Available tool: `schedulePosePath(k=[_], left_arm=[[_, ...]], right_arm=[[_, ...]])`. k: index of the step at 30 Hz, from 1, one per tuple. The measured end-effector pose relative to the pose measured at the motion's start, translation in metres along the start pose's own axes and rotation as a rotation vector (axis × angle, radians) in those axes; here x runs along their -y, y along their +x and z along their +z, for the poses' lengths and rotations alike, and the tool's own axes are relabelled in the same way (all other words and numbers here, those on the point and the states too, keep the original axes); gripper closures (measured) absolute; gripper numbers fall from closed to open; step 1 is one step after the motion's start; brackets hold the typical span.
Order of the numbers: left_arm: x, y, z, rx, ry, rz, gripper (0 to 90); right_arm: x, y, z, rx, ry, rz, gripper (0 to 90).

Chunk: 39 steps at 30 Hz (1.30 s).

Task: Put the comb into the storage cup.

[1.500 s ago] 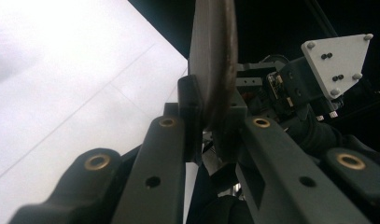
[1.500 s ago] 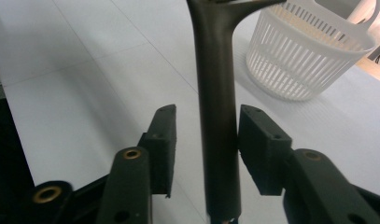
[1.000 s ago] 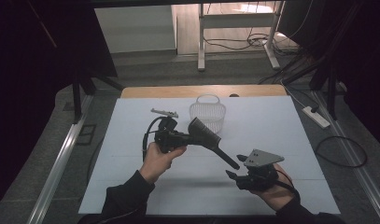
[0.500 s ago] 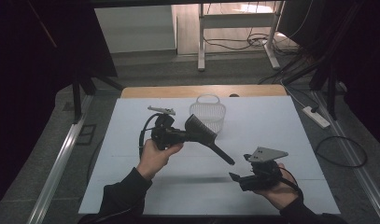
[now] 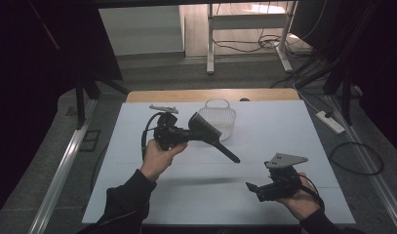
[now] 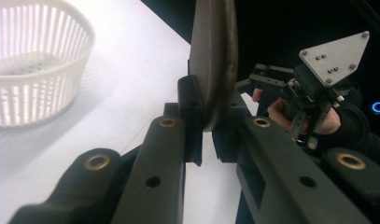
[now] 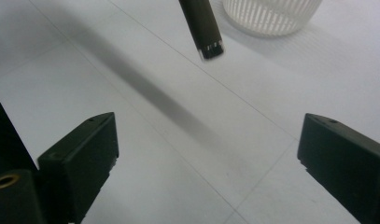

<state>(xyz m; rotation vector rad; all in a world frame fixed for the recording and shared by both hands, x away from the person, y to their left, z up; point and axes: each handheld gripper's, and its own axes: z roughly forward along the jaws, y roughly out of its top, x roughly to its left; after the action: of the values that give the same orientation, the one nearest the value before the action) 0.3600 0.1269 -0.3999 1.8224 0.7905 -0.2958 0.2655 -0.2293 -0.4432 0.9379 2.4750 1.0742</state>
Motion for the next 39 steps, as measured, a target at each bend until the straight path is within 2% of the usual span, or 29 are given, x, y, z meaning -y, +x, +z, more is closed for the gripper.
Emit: schedulePosePath(k=[7, 11, 18, 26, 39], left_arm=[[-0.006, 0.007, -0.008, -0.023, -0.022, -0.009, 83.3], [-0.011, 0.010, -0.012, -0.038, -0.033, -0.015, 83.2], [-0.019, 0.018, -0.018, -0.075, -0.051, -0.019, 83.2], [-0.027, 0.025, -0.023, -0.103, -0.062, -0.032, 83.2], [-0.039, 0.038, -0.032, -0.143, -0.099, -0.055, 83.2]], right_arm=[[0.006, -0.004, -0.004, 0.004, -0.003, 0.011, 0.0], [0.010, -0.005, -0.007, 0.021, 0.004, 0.000, 0.0], [0.017, -0.008, -0.012, 0.038, 0.031, 0.007, 0.0], [0.026, -0.011, -0.020, 0.040, 0.038, 0.040, 0.0], [0.036, -0.013, -0.029, 0.052, 0.063, 0.062, 0.0]])
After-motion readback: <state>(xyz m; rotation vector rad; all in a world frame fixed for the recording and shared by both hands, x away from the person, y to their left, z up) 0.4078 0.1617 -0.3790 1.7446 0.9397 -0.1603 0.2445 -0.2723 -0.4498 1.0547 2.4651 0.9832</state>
